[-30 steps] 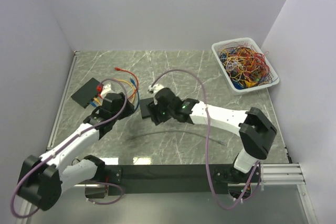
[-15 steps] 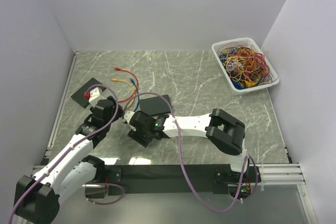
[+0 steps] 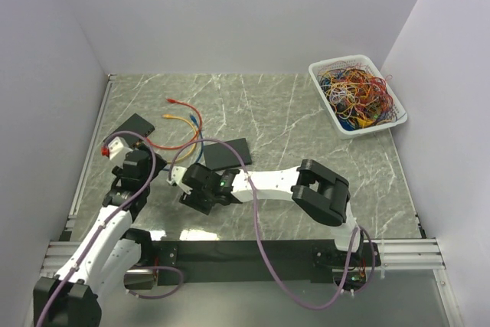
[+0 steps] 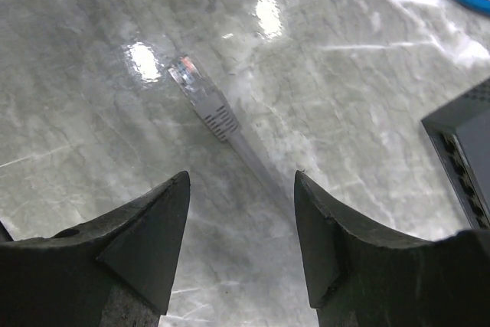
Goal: Insert the plug into the switch port
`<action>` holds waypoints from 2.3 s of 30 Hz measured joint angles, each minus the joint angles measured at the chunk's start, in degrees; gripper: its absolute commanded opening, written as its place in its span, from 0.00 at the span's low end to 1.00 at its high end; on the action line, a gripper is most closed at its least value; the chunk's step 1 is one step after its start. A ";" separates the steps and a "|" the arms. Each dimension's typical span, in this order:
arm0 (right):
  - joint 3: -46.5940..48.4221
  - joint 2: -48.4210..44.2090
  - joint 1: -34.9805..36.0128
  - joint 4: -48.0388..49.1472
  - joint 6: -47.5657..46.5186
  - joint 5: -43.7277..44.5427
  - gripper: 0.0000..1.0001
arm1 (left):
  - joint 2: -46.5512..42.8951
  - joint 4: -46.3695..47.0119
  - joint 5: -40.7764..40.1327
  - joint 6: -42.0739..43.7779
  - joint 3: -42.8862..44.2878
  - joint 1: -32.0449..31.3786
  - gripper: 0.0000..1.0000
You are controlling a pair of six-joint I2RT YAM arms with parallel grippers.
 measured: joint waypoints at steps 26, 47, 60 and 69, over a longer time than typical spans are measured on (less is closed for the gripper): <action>1.25 4.17 -0.57 7.65 -1.68 -8.02 0.31 | 2.60 2.14 6.56 -0.70 -0.42 7.76 0.76; -8.66 -3.65 -3.65 11.72 0.26 -7.23 0.00 | 2.60 2.16 8.07 -0.37 -0.42 8.22 0.74; -20.17 -24.63 -20.04 19.65 11.32 6.29 0.00 | 0.68 3.58 13.29 1.92 -0.74 7.45 0.74; -18.82 -18.78 -28.61 16.79 20.57 10.60 0.00 | 6.43 8.24 14.25 1.66 -0.37 -5.95 0.75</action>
